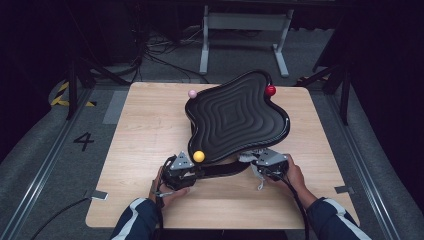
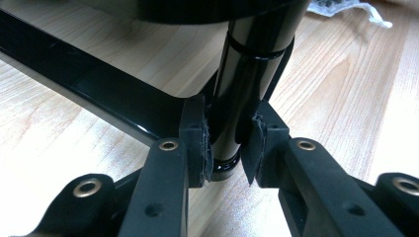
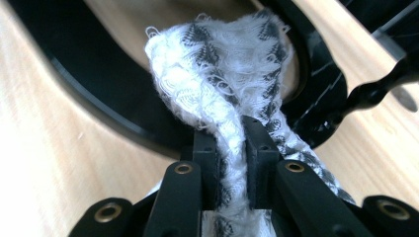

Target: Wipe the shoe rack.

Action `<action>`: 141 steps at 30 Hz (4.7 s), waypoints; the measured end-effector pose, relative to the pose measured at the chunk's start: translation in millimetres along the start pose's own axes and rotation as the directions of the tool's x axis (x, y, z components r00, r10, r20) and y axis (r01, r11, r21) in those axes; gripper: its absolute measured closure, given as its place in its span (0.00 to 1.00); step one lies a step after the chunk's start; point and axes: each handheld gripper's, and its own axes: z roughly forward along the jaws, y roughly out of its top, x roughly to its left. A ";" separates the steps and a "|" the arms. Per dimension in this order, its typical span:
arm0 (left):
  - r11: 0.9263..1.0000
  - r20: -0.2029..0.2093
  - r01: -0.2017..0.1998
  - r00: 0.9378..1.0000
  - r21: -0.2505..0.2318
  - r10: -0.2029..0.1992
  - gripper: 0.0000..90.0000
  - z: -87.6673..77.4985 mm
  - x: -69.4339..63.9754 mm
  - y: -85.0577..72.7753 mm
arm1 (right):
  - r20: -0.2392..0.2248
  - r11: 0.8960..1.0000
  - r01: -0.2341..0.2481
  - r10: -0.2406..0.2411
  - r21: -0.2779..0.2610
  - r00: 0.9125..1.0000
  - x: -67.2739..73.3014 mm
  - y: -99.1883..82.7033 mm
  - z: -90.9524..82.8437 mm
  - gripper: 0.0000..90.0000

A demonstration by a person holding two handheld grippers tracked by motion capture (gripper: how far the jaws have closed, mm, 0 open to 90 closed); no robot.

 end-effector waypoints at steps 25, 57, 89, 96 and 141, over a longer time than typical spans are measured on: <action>1.000 0.021 -0.011 1.000 0.000 0.011 0.80 4.8 -12.9 1.4 | 0.016 0.999 -0.042 0.042 -0.003 0.999 -4.5 2.2 22.9 0.89; 1.000 0.010 0.004 1.000 -0.001 -0.004 0.80 8.2 -11.6 4.2 | -0.133 0.976 0.203 -0.212 -0.078 0.968 77.7 54.6 29.3 0.90; 1.000 0.024 0.008 1.000 0.000 -0.008 0.80 8.3 -10.4 4.2 | -0.144 0.996 0.046 -0.057 -0.079 0.988 55.5 51.8 32.1 0.90; 1.000 0.024 0.007 1.000 -0.001 -0.007 0.80 8.5 -10.3 4.2 | -0.149 0.991 0.091 -0.105 -0.095 0.983 68.1 57.8 33.1 0.90; 1.000 0.027 0.009 1.000 0.004 -0.009 0.80 8.1 -9.8 4.4 | -0.156 0.995 0.048 -0.061 -0.082 0.986 65.7 63.5 37.5 0.90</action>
